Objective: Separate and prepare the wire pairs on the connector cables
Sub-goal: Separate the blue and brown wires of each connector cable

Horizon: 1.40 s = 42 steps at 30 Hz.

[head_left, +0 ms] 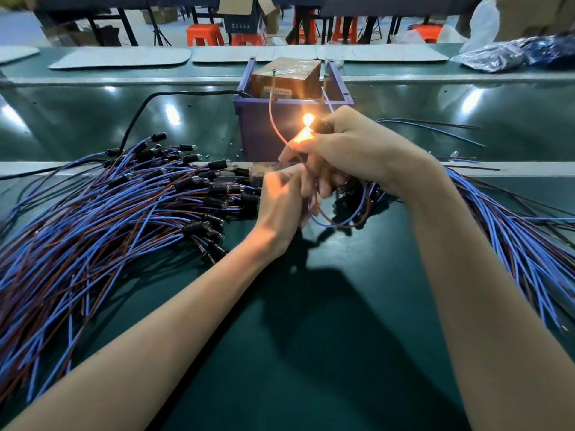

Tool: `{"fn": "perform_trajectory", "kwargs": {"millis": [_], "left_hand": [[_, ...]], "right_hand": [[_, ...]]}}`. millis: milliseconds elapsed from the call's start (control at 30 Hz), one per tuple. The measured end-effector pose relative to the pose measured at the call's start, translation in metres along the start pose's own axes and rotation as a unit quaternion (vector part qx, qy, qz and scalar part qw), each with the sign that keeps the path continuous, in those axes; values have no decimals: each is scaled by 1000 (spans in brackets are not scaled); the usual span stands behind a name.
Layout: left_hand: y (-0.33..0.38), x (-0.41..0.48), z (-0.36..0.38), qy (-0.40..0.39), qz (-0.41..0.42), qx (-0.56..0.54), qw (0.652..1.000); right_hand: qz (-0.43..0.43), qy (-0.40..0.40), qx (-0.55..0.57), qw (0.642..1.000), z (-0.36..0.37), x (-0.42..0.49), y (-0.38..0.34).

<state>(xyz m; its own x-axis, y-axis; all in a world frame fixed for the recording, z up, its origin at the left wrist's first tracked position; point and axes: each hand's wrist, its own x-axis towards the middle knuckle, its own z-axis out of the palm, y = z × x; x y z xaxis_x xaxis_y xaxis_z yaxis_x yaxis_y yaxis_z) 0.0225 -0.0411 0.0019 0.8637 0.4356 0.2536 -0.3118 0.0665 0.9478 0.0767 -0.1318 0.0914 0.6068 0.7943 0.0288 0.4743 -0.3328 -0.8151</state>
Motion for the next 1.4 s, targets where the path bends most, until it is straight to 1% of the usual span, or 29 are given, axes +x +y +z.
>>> {"fn": "perform_trajectory", "kwargs": {"millis": [67,133,200,267,333,367,433,500,567,633,700,733,833,900,967,1033,1100,1167,1200,1267,1333,1400], "left_hand": [[1,2,-3,20,-21,-88,996],[0,4,-7,19,-42,-148,988],[0,5,-9,8,-36,-172,984],[1,6,-11,10,-17,-182,983],[1,6,-12,25,3,-192,981],[1,5,-12,27,9,-194,981],[2,4,-11,17,14,-188,982],[3,2,-10,-9,11,-168,986],[3,-1,-10,-58,-6,-123,991],[3,-4,-9,-125,-16,-55,991],[2,-8,-8,-183,3,-12,983],[3,-9,-7,-200,17,0,980],[6,-9,-6,-199,29,20,979],[7,-8,-5,-171,9,36,985],[6,-7,-2,-138,-6,61,988],[5,-7,1,-109,-4,90,990],[3,-6,3,-95,7,123,988],[2,-7,2,-95,16,162,982],[1,-7,2,-97,18,172,980],[0,-7,1,-99,15,179,979],[0,-7,1,-96,15,184,978],[-1,-6,2,-94,14,185,978]], "right_hand": [[37,-22,-15,999,-4,-2,-4],[65,-6,-56,996,-10,-4,-6],[90,12,-146,985,-19,-6,-5],[133,8,-212,968,-30,-10,0],[172,12,-234,957,-40,-14,8],[187,28,-232,954,-44,-16,12],[212,90,-199,953,-54,-19,23],[234,171,-158,944,-63,-20,32],[243,261,-158,921,-71,-22,39],[239,326,-204,892,-73,-24,37],[221,351,-250,875,-72,-24,35],[208,357,-253,875,-71,-23,35],[175,373,-258,874,-70,-21,36],[162,374,-267,873,-68,-20,36],[143,345,-275,886,-67,-19,36],[129,271,-281,911,-64,-18,38],[131,173,-296,930,-57,-17,40],[140,84,-326,931,-49,-14,42],[146,57,-335,929,-45,-12,43],[164,44,-333,928,-42,-10,39],[172,73,-330,925,-39,-10,31],[143,122,-326,926,-34,-11,23]]}}
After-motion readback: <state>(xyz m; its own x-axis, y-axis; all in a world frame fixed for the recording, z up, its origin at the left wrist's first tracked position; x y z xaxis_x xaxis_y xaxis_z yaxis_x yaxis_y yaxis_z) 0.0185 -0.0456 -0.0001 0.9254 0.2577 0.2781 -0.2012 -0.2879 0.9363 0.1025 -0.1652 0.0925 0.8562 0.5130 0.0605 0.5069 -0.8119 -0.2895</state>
